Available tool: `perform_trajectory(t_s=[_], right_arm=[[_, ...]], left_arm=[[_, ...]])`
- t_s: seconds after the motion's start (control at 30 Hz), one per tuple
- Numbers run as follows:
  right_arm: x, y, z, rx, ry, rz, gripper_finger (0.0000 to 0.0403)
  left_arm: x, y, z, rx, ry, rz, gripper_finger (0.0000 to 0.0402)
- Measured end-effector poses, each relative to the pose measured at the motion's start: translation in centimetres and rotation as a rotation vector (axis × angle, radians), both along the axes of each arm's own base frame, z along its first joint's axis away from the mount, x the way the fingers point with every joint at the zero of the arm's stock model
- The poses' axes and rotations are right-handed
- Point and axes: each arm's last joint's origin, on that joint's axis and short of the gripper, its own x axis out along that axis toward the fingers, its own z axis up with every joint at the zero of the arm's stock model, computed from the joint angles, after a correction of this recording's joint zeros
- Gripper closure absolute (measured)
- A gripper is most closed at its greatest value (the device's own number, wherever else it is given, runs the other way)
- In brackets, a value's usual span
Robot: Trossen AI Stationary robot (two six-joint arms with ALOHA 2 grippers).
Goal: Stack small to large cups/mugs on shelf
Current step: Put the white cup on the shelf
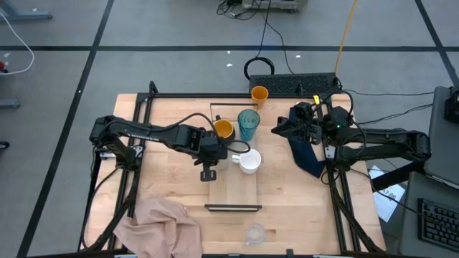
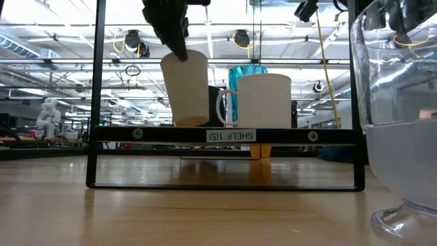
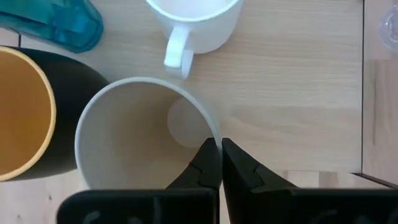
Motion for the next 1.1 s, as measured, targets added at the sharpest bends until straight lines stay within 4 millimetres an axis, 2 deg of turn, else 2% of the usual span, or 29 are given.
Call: perform_trajectory(t_s=[0.33, 0.87, 0.97, 1.1], right_arm=[[0.0, 0.0, 0.0, 0.001, 0.002, 0.000, 0.0216], [0.0, 0.0, 0.0, 0.006, 0.002, 0.003, 0.0216], [0.0, 0.0, 0.0, 0.006, 0.002, 0.003, 0.0216], [0.0, 0.0, 0.0, 0.006, 0.002, 0.003, 0.0216]], left_arm=[[1.1, -0.8, -2.3, 0.037, 0.081, -0.048, 0.0401], [1.3, -1.3, -2.4, 0.014, 0.075, -0.051, 0.0395], [1.3, -1.3, -2.4, 0.009, 0.075, -0.054, 0.0383], [1.3, -1.3, -2.5, -0.005, 0.074, -0.038, 0.0341]])
